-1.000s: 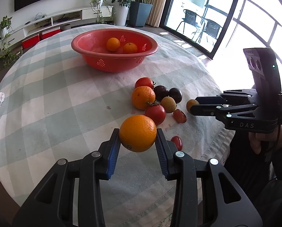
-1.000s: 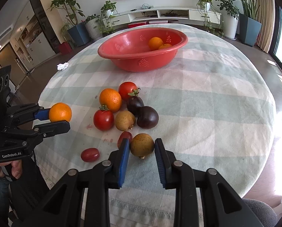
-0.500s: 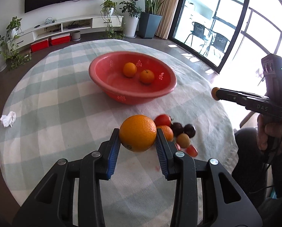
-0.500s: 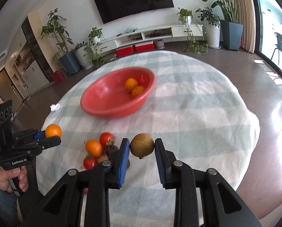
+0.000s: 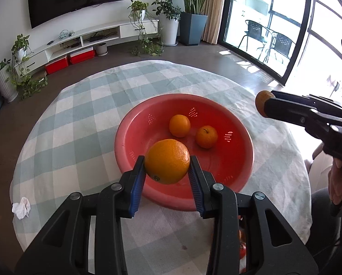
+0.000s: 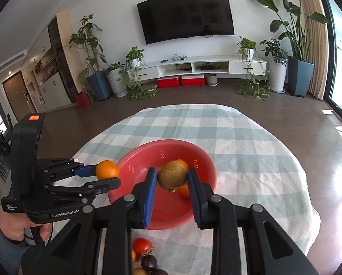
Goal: Organize fruits
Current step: 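Carry the orange and brown fruit over the red basin and lower them, then open both grippers to drop the fruits into the basin and withdraw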
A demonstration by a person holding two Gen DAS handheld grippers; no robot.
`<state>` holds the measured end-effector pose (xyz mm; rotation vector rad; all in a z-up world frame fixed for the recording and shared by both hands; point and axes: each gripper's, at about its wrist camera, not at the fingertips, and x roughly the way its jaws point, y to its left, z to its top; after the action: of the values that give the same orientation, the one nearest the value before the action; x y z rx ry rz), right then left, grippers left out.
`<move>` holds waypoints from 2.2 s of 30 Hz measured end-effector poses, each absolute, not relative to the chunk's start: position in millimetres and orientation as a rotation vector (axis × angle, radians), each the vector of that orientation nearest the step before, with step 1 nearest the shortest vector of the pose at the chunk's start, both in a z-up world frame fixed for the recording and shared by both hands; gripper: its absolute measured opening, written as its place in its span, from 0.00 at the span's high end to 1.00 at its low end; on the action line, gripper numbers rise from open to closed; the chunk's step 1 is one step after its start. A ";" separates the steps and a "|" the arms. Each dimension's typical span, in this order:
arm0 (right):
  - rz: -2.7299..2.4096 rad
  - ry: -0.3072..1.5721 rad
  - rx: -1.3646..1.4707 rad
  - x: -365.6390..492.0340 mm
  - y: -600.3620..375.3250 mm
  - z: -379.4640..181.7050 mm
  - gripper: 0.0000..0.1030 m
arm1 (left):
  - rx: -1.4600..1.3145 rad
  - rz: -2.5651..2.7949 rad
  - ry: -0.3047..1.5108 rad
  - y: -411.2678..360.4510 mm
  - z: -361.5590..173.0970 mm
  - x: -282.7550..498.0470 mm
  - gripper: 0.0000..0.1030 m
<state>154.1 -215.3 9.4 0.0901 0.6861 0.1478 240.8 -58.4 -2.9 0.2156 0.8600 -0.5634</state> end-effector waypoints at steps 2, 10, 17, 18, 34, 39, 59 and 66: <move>0.148 0.716 0.073 164.5 -211.0 -0.7 0.71 | 0.231 -0.547 0.874 -63.0 -10.5 249.2 0.66; 0.166 0.793 0.033 179.9 -203.9 -34.4 0.71 | 0.274 -0.543 0.905 -75.5 -35.9 262.5 0.66; 0.169 0.813 -0.031 184.5 -196.1 -45.2 0.71 | 0.312 -0.555 0.915 -87.4 -48.7 266.4 0.66; 0.167 0.819 -0.033 185.1 -196.0 -47.4 0.71 | 0.314 -0.557 0.918 -88.3 -50.1 267.2 0.66; 0.153 0.866 -0.104 194.9 -191.6 -68.2 0.71 | 0.396 -0.543 0.936 -106.1 -65.8 274.2 0.66; 0.144 0.862 -0.119 195.0 -191.1 -69.1 0.70 | 0.413 -0.541 0.940 -108.6 -68.5 277.0 0.66; 0.120 0.828 -0.056 191.7 -201.9 -60.0 0.57 | 0.401 -0.526 0.916 -104.2 -60.6 277.2 0.50; 0.112 0.671 0.056 157.4 -217.9 -22.6 0.18 | 0.343 -0.508 0.813 -82.5 -17.6 242.7 0.27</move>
<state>157.4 -217.9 -22.6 0.0559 0.6709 0.1121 242.7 -82.5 -17.6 0.3430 0.8129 -0.5083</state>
